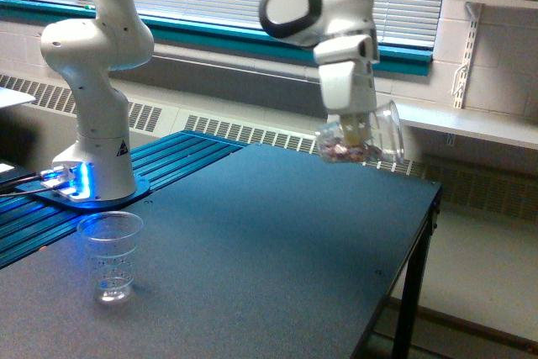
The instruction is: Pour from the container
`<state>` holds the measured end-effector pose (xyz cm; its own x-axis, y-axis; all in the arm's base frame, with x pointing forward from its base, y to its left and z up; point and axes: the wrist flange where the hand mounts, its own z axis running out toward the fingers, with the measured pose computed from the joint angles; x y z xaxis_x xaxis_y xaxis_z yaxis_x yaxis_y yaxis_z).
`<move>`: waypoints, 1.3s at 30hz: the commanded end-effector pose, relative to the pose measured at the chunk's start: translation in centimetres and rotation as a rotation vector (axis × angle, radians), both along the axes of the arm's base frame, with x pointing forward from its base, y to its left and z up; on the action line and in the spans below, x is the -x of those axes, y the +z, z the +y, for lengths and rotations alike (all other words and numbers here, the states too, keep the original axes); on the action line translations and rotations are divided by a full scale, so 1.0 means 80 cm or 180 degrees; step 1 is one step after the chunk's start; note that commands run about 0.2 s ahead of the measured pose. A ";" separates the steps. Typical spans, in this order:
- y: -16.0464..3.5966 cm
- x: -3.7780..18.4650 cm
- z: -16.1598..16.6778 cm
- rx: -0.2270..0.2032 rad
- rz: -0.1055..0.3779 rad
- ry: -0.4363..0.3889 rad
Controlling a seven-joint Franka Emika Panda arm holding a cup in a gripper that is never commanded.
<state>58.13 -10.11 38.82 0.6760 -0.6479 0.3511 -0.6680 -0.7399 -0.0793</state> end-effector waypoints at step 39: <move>-0.006 0.252 -0.163 0.0018 0.0270 -0.0976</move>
